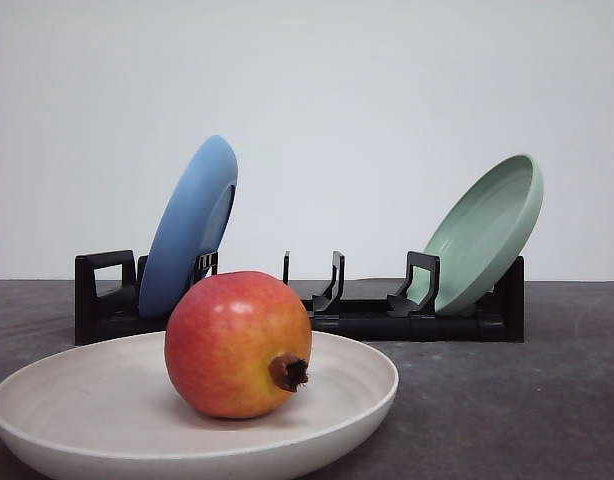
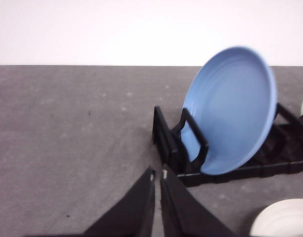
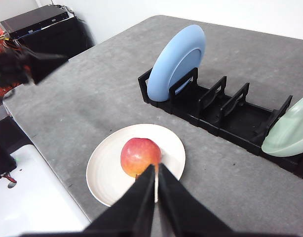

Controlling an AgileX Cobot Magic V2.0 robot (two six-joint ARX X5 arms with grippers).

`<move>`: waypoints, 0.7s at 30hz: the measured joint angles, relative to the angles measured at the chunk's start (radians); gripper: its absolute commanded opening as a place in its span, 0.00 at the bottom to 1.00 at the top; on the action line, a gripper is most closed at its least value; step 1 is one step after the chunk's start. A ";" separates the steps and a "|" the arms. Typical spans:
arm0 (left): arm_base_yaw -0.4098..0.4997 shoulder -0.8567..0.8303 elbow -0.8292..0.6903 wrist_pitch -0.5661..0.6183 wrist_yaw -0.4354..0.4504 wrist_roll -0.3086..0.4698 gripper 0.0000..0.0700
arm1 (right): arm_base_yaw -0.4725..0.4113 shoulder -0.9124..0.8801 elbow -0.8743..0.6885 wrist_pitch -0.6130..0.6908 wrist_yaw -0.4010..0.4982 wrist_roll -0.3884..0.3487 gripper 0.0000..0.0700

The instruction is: Place pomegranate in white plate

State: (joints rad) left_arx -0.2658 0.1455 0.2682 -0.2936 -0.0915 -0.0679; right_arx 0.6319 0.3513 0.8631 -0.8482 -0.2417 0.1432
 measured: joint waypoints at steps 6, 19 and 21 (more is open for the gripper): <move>0.206 -0.123 -0.185 0.089 0.151 0.030 0.00 | 0.000 0.000 0.000 0.000 0.000 0.000 0.00; 0.237 -0.141 -0.244 0.108 0.149 0.148 0.00 | 0.000 0.000 0.000 0.000 0.000 0.000 0.00; 0.238 -0.141 -0.244 0.108 0.139 0.150 0.00 | 0.000 0.000 0.000 0.000 0.000 0.000 0.00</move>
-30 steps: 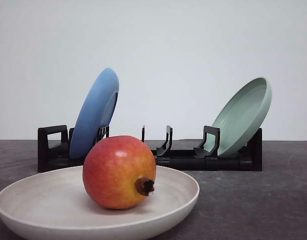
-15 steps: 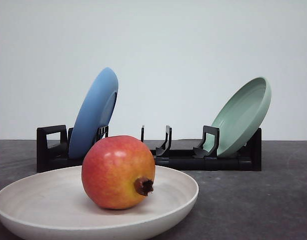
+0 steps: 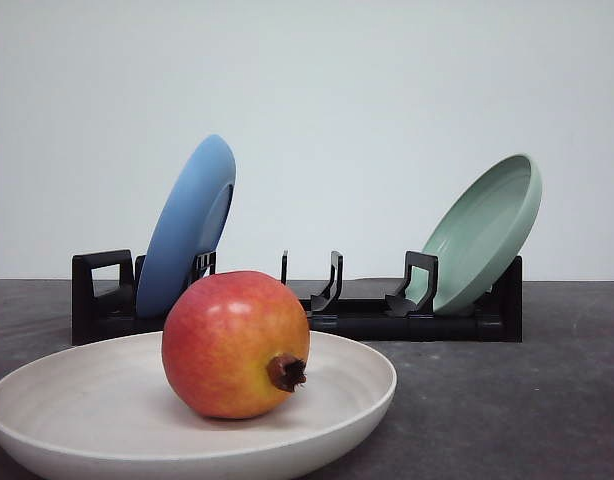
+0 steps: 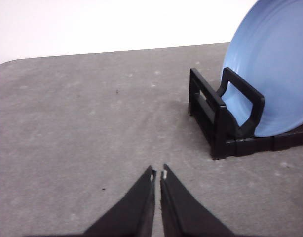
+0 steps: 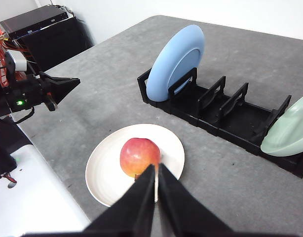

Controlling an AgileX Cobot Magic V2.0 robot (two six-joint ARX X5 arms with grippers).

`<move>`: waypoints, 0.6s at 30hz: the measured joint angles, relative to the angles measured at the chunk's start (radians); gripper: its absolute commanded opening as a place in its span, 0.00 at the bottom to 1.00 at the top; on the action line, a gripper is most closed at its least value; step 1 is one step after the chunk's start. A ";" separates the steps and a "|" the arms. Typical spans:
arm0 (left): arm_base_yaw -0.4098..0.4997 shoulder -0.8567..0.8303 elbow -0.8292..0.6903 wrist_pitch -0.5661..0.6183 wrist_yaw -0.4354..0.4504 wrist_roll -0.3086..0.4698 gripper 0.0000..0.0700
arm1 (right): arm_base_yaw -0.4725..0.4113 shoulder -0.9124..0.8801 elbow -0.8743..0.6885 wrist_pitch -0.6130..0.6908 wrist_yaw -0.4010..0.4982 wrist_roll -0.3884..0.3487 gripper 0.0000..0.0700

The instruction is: Place pomegranate in white plate

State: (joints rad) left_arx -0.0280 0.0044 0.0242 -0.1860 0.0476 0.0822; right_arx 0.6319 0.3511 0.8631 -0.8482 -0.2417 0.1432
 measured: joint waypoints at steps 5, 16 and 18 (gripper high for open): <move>0.000 0.000 0.000 -0.004 -0.059 -0.025 0.00 | 0.000 0.000 0.000 0.000 0.000 0.000 0.00; 0.000 0.000 0.000 -0.003 -0.072 -0.067 0.00 | 0.000 0.000 0.000 0.000 0.000 0.000 0.00; 0.000 0.000 -0.001 -0.003 -0.072 -0.070 0.00 | 0.000 0.000 0.000 0.000 0.000 0.000 0.00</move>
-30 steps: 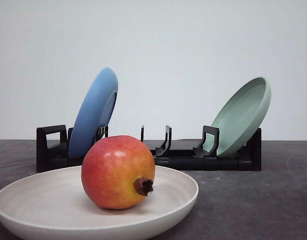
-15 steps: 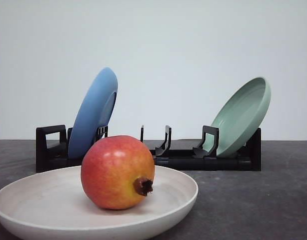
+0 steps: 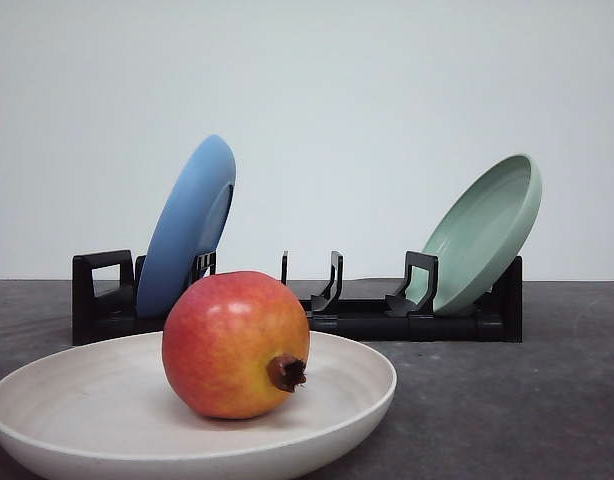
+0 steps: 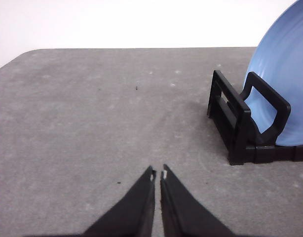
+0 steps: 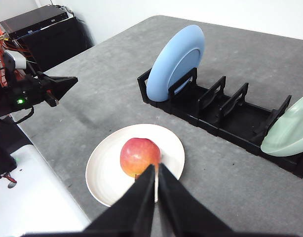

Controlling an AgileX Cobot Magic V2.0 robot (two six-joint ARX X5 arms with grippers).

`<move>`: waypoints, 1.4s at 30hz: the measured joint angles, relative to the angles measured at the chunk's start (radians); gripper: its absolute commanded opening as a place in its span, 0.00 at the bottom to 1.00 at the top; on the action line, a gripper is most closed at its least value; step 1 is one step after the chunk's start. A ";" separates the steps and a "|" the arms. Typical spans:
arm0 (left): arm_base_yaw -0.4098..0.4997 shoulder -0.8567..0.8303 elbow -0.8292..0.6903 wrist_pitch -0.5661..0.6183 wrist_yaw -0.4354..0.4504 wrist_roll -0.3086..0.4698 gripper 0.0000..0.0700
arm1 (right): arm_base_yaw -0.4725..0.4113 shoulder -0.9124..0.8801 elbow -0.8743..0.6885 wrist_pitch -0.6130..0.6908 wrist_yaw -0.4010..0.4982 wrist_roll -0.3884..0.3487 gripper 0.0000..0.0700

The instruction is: Place pomegranate in white plate

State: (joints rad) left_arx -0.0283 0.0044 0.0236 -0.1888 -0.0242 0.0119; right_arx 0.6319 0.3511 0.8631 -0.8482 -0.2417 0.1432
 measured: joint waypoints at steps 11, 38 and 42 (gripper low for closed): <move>0.000 0.000 0.000 0.000 0.000 -0.002 0.00 | 0.000 0.000 0.000 0.000 0.000 0.000 0.00; 0.000 0.000 0.000 0.001 0.000 -0.002 0.00 | -0.477 -0.142 -0.231 0.258 0.062 -0.118 0.00; 0.000 0.000 0.000 0.001 0.000 -0.002 0.00 | -0.586 -0.223 -0.451 0.478 0.124 -0.138 0.00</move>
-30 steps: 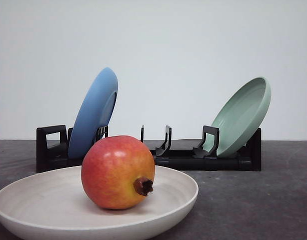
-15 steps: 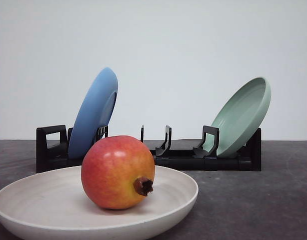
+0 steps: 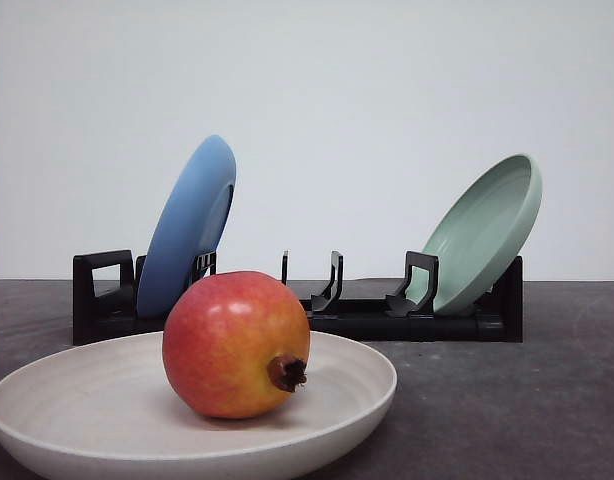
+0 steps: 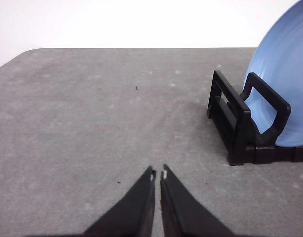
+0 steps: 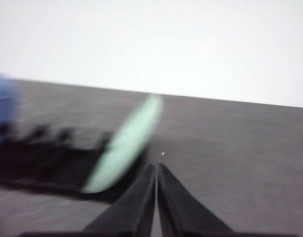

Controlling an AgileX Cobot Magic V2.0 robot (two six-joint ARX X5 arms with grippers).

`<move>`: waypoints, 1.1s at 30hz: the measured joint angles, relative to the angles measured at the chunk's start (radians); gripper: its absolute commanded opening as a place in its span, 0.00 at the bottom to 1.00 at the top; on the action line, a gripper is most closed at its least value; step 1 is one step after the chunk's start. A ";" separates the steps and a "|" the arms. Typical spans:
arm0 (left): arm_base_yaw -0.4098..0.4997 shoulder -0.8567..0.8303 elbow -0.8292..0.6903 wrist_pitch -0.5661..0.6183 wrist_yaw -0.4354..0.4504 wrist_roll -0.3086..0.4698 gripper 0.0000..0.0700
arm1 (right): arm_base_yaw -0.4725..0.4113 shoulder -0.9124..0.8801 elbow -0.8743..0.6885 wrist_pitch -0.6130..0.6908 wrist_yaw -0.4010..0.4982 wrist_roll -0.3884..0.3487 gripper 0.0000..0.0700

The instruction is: Place pomegranate in white plate

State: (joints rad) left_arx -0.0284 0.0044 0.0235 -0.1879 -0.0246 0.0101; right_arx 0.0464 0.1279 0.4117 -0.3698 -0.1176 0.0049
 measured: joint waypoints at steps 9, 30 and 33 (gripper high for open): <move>0.000 0.000 0.000 0.000 0.000 0.000 0.00 | -0.041 -0.100 -0.308 0.211 0.196 -0.009 0.00; 0.000 0.000 0.000 0.000 0.000 0.000 0.00 | -0.041 -0.122 -0.395 0.203 0.219 -0.011 0.00; 0.000 0.000 0.000 0.000 0.000 0.000 0.00 | -0.041 -0.122 -0.395 0.203 0.219 -0.016 0.00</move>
State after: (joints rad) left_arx -0.0281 0.0044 0.0231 -0.1875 -0.0246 0.0097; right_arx 0.0055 0.0059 0.0166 -0.1673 0.1013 -0.0113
